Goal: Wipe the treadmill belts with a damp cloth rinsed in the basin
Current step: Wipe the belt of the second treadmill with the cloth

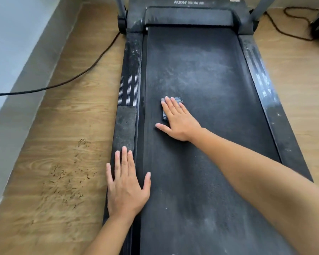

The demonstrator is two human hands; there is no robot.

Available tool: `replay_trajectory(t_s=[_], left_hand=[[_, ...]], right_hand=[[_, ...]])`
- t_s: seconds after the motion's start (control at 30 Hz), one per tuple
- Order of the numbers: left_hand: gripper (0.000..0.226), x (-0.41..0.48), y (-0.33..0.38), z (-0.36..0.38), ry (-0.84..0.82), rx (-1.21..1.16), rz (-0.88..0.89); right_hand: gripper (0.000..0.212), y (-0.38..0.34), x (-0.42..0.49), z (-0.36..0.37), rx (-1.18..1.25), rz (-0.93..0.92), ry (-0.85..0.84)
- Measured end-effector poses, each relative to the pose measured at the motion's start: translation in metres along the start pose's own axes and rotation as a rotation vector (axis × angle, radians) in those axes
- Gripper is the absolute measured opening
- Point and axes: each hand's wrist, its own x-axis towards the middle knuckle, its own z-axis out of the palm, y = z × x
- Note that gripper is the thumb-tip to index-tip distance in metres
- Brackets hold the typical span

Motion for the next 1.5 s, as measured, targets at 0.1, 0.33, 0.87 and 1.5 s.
replay_trajectory(t_s=[0.1,0.33,0.87,1.5], left_hand=[[0.088,0.000,0.000,0.002,0.002,0.001,0.006],[0.089,0.001,0.001,0.001,-0.001,-0.025,0.001],[0.090,0.000,0.000,0.001,-0.013,0.014,-0.001],[0.090,0.002,-0.002,0.000,-0.036,0.004,0.005]], right_hand=[[0.106,0.093,-0.048,-0.012,0.033,0.295,0.021],[0.134,0.171,-0.101,-0.027,0.168,0.707,0.016],[0.099,-0.027,-0.039,0.011,0.054,0.041,0.019],[0.122,-0.066,-0.048,0.023,0.160,0.296,0.082]])
